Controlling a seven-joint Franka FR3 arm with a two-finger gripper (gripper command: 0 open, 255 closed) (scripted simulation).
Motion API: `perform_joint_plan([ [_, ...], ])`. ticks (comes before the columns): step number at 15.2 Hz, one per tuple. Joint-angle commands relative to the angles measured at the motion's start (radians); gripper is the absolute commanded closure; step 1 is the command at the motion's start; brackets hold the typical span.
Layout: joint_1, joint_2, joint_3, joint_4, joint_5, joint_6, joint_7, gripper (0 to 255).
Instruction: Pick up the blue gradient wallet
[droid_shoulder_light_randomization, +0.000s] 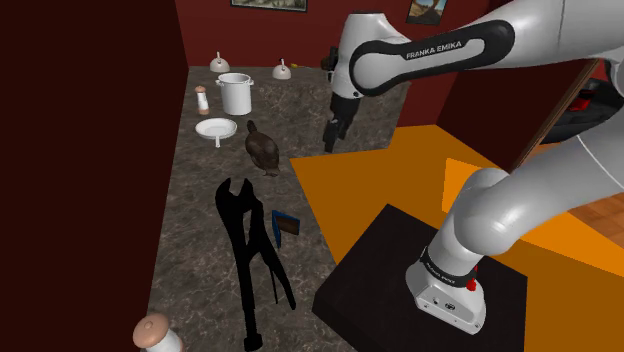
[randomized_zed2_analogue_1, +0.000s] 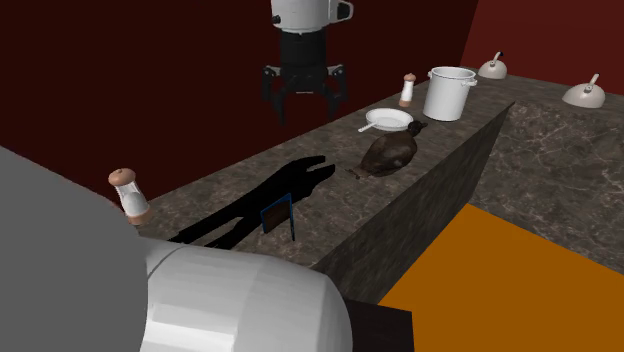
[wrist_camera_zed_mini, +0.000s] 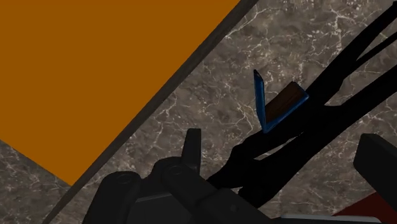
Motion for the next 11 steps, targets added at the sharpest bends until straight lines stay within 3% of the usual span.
perform_joint_plan([
  [1,0.007,0.056,0.002,-0.021,0.002,0.067,-0.004,0],
  [11,0.042,0.401,0.017,-0.02,0.018,0.359,-0.03,0],
])
